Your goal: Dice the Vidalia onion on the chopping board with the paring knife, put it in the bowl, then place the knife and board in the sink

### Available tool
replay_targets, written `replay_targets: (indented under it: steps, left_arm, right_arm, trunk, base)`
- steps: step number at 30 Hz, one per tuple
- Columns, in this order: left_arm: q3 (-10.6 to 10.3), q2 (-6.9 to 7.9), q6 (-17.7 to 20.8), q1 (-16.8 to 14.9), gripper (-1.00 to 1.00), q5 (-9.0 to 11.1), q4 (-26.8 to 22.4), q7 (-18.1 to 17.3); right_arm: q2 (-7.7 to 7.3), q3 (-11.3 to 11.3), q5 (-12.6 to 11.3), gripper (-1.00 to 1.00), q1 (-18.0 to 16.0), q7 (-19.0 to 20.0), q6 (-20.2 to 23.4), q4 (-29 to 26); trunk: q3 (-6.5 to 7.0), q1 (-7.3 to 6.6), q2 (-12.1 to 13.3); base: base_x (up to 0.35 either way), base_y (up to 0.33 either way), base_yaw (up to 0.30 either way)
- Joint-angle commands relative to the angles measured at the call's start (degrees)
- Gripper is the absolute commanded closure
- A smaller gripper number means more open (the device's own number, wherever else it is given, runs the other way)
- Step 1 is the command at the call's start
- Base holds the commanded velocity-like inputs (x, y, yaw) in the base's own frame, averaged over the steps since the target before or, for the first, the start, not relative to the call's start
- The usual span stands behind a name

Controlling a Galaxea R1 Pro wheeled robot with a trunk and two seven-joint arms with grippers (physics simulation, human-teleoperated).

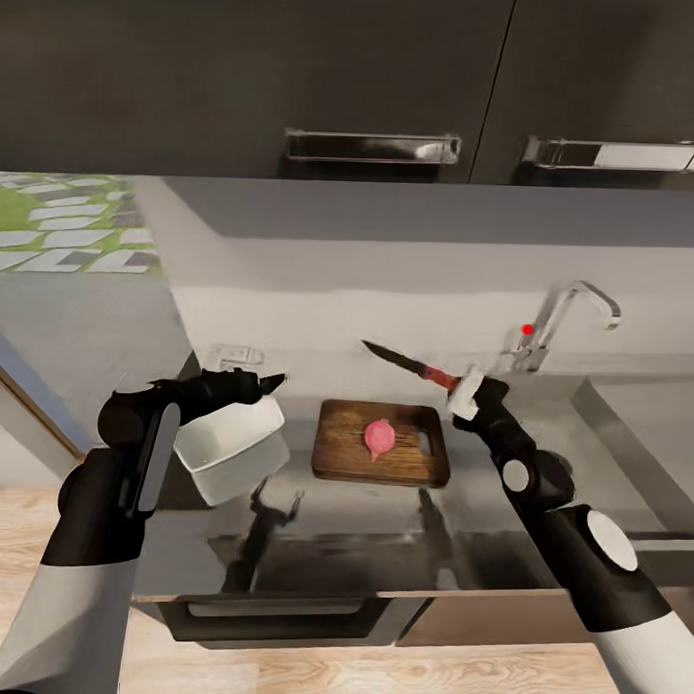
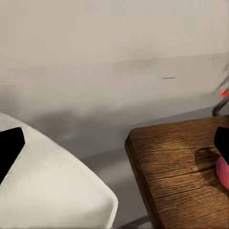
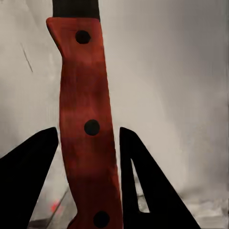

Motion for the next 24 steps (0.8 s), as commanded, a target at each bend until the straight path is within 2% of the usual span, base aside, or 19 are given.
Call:
replay_targets:
  steps: [1, 2, 6, 9, 12, 15, 21, 23, 24]
  left_arm:
    - [0.06, -0.02, 0.33, -0.05, -1.00, 0.06, -0.04, -0.14]
    - [0.03, -0.03, 0.34, -0.05, -1.00, 0.07, -0.04, -0.15]
    - [-0.09, -0.04, 0.34, -0.05, -1.00, 0.09, -0.09, -0.16]
    - [-0.16, -0.04, 0.34, -0.05, -1.00, 0.09, -0.11, -0.16]
    - [-0.22, -0.09, 0.34, -0.05, -1.00, 0.10, -0.12, -0.16]
    - [-0.27, -0.10, 0.34, -0.05, -1.00, 0.08, -0.12, -0.16]
    - [-0.38, -0.13, 0.34, -0.05, -1.00, 0.10, -0.12, -0.16]
    - [-0.39, -0.13, 0.34, -0.05, -1.00, 0.10, -0.12, -0.16]
    - [-0.39, -0.13, 0.34, -0.05, -1.00, 0.10, -0.12, -0.16]
  right_arm:
    - [-0.07, 0.16, 4.01, 1.00, -0.06, 1.66, -1.50, -0.12]
    - [-0.07, 0.22, 5.25, 1.00, -0.06, 3.77, -1.95, -0.12]
    - [-0.09, 0.24, 8.25, 1.00, -0.06, 8.00, -2.59, -0.12]
    - [-0.09, 0.31, 10.03, 1.00, -0.06, 9.20, -2.90, -0.12]
    - [-0.09, 0.53, 12.97, 1.00, -0.06, 9.95, -4.14, -0.12]
    - [-0.10, 0.57, 15.66, 1.00, -0.06, 10.28, -7.35, -0.12]
    - [-0.17, -0.44, 17.68, 1.00, -0.06, 10.35, -13.94, -0.12]
    - [-0.20, -1.51, 17.88, 1.00, -0.06, 10.29, -14.98, -0.12]
    - [-0.28, -2.96, 18.03, 1.00, -0.06, 10.13, -15.80, -0.12]
  trunk:
    - [-0.11, 0.03, -0.12]
    - [-0.11, 0.03, -0.12]
    - [-0.11, 0.03, -0.12]
    - [-0.11, 0.03, -0.12]
    - [-0.11, 0.03, -0.12]
    - [-0.11, 0.03, -0.12]
    - [-0.11, 0.03, -0.12]
    - [-0.11, 0.03, -0.12]
    - [-0.11, 0.03, -0.12]
  base:
    - [0.000, 0.264, 0.000]
    - [0.000, 0.243, 0.000]
    - [0.000, 0.192, 0.000]
    - [0.000, 0.082, 0.000]
    - [0.000, 0.034, 0.000]
    - [0.000, 0.016, 0.000]
    - [0.000, 0.005, 0.000]
    - [0.000, 0.002, 0.000]
    - [0.000, 0.000, 0.000]
